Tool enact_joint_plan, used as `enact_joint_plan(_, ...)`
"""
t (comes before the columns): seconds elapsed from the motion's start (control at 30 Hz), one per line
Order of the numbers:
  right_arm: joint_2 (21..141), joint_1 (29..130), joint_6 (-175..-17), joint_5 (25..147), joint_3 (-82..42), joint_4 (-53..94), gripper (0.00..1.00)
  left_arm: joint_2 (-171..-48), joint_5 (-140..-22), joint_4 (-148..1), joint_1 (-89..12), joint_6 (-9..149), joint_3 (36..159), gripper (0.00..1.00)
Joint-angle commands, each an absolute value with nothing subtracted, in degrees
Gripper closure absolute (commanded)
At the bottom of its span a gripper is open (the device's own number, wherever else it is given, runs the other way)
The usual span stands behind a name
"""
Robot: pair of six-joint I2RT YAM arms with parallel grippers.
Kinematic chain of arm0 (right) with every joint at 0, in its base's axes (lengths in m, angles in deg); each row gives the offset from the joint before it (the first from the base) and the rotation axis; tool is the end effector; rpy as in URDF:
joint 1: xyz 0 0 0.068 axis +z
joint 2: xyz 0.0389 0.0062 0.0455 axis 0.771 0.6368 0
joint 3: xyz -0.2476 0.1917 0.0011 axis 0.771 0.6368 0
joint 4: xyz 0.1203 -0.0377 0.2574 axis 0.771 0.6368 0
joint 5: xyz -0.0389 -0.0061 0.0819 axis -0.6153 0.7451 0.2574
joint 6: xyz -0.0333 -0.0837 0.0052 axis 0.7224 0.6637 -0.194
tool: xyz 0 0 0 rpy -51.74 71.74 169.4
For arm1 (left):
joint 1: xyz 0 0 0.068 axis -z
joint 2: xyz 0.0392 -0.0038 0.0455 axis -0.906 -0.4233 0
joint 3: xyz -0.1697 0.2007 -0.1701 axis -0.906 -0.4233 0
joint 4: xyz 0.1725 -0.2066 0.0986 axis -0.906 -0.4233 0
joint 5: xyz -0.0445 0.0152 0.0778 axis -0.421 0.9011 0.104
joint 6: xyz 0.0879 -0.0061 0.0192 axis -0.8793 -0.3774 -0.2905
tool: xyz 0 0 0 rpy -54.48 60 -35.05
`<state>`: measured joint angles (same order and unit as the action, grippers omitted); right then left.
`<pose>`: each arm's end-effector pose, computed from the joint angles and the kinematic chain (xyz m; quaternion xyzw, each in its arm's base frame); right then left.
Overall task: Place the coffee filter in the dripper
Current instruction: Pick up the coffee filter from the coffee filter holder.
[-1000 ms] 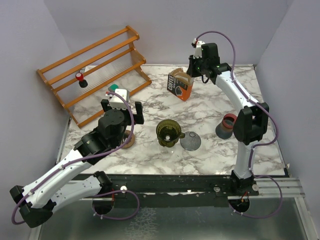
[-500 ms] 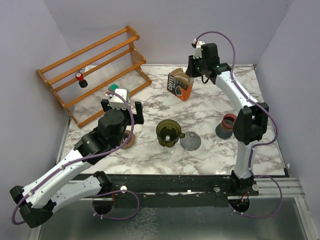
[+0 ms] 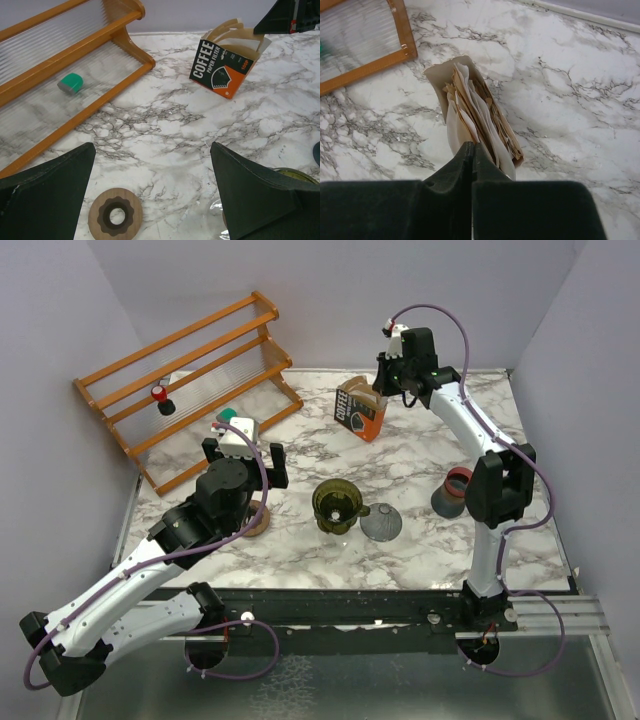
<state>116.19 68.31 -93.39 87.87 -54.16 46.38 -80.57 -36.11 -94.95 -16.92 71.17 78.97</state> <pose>0.5298 0.1846 0.3301 -0.1441 0.8662 0.1611 0.4506 0.1755 -0.1228 0.3972 0.0366 0.7650 -0.0864 0.6371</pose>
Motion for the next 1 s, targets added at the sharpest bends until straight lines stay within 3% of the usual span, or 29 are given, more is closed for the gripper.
enact_joint_plan(0.0, 117.47, 67.94, -93.27, 87.42, -55.54, 47.35, 0.99, -80.33, -37.31, -93.65, -17.38, 70.92, 78.19, 0.01)
enact_joint_plan(0.97, 105.29, 68.06, -94.07, 97.67, -55.91, 45.57, 0.99, -79.96, -38.22, -93.65, -17.66, 71.33, 78.23, 0.01)
